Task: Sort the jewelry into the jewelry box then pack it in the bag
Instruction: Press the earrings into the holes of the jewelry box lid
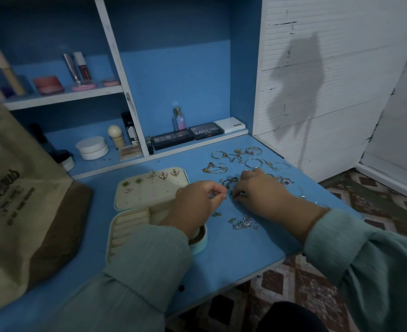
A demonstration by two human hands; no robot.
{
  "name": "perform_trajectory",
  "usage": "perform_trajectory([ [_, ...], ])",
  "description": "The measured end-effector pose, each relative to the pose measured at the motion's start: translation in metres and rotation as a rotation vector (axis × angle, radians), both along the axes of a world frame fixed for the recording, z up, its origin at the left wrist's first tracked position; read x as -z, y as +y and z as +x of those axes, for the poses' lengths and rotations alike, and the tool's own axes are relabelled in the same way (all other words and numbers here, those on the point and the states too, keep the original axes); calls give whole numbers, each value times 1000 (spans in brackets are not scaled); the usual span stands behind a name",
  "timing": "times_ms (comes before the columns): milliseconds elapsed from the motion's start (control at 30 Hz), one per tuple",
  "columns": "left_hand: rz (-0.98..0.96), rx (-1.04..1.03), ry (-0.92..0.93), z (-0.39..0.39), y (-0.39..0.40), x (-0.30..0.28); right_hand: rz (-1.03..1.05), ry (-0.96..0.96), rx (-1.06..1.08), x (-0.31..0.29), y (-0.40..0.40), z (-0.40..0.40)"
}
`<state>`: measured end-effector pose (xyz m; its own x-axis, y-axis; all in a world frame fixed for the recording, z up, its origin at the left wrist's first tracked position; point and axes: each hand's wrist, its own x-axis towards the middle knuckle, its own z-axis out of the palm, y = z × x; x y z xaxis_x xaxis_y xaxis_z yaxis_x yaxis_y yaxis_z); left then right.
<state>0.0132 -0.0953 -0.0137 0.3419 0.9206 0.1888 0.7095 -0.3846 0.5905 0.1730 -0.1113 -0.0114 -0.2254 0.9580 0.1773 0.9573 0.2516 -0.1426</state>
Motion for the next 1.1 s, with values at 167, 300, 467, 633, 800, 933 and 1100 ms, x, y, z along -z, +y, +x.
perform_trajectory([
  [167, -89, 7, -76, 0, 2, -2, -15, -61, 8, -2, 4, -3],
  [300, -106, -3, -155, -2, 3, -3, -8, -89, -5, -2, 4, -3],
  [467, -204, -35, -371, -8, 2, -8, -57, 202, -14, -9, 9, -5],
  [633, -269, -57, -420, -27, 6, -17, -276, 549, -4, -33, 12, -17],
  [800, -242, -97, -332, -52, 11, -21, -359, 640, -2, -43, 25, -39],
  [933, -232, -200, -336, -72, 13, -23, -413, 698, -35, -43, 40, -64],
  [1100, -213, -264, -245, -99, 18, -22, -434, 665, -25, -39, 63, -91],
])
